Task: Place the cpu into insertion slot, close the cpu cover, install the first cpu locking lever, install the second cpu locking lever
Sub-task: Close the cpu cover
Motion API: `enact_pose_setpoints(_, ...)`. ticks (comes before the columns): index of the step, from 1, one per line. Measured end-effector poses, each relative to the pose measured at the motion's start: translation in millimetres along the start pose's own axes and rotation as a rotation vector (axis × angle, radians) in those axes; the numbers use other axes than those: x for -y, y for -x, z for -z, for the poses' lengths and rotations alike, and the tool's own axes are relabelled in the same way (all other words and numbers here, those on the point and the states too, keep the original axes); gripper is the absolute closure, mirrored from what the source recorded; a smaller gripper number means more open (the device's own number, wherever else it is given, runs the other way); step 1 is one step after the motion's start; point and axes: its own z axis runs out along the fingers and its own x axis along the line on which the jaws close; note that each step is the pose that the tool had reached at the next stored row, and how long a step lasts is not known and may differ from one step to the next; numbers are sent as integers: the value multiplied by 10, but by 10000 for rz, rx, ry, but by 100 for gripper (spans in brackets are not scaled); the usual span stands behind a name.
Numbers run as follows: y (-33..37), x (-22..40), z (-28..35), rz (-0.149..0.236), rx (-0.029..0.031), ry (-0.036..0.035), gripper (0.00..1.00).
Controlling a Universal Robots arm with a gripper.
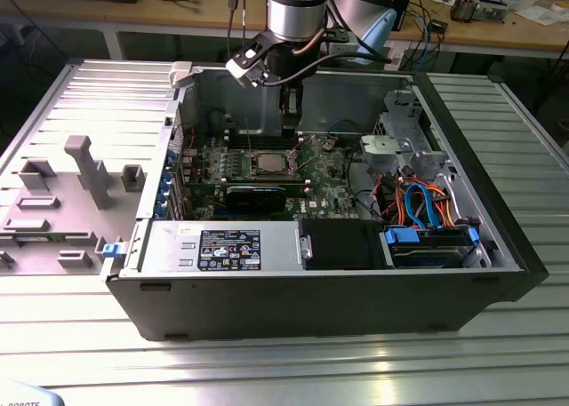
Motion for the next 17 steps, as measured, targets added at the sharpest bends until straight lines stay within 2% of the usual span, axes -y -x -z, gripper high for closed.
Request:
enact_pose_setpoints(7,0,-18,0,0,2,1,89)
enact_pose_setpoints(12,-2,-92,-2,1,2,1,89)
enact_pose_setpoints(17,-5,-131,-4,0,2,0,89)
